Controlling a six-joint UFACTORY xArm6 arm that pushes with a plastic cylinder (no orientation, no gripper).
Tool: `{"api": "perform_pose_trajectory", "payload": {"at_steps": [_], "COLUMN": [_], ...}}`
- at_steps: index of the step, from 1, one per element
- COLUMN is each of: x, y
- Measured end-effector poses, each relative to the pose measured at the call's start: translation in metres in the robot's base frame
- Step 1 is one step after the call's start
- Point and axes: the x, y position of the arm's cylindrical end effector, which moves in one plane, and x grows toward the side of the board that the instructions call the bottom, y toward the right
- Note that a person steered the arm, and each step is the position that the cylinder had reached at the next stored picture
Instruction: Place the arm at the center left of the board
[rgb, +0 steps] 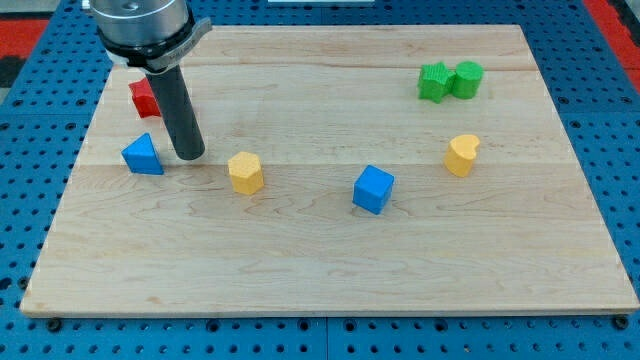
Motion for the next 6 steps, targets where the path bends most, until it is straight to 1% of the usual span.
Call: {"api": "perform_pose_trajectory", "payload": {"at_steps": [1, 3, 4, 6], "x": [0.014, 0.085, 0.103, 0.085], "y": [0.0, -0.006, -0.023, -0.077]}}
